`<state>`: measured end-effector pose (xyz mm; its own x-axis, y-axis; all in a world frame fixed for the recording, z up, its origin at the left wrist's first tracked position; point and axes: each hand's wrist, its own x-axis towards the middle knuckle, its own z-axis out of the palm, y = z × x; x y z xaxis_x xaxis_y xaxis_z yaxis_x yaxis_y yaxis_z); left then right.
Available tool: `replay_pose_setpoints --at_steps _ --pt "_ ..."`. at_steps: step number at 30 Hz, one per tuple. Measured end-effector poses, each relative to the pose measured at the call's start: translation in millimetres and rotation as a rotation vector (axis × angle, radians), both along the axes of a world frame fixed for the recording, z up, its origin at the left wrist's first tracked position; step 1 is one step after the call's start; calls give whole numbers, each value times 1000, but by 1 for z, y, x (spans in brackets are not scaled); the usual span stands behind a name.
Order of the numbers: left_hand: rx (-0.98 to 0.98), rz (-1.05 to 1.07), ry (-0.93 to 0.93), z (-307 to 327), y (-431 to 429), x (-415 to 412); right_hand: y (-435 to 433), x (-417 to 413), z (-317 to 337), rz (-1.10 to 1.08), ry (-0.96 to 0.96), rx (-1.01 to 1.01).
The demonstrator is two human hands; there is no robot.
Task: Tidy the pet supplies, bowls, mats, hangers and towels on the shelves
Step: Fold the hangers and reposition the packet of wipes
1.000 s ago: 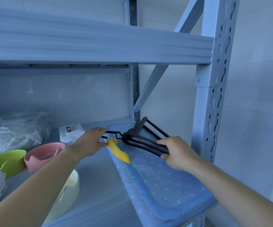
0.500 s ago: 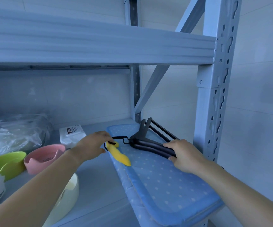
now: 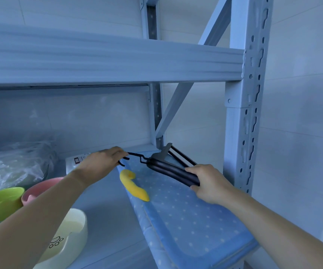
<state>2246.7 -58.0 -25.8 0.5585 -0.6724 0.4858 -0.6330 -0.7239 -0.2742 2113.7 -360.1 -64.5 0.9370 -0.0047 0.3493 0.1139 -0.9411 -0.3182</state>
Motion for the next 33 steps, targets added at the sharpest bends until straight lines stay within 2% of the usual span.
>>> replay_pose_setpoints --at_steps 5,12,28,33 --pt "8 21 -23 14 0 3 0 3 3 9 -30 20" --pt "168 164 150 -11 -27 -12 -18 -8 -3 27 41 -139" --pt "-12 169 317 -12 -28 -36 -19 -19 -3 55 -15 -134" --pt "-131 146 319 -15 -27 -39 -16 -25 6 30 -146 -203"
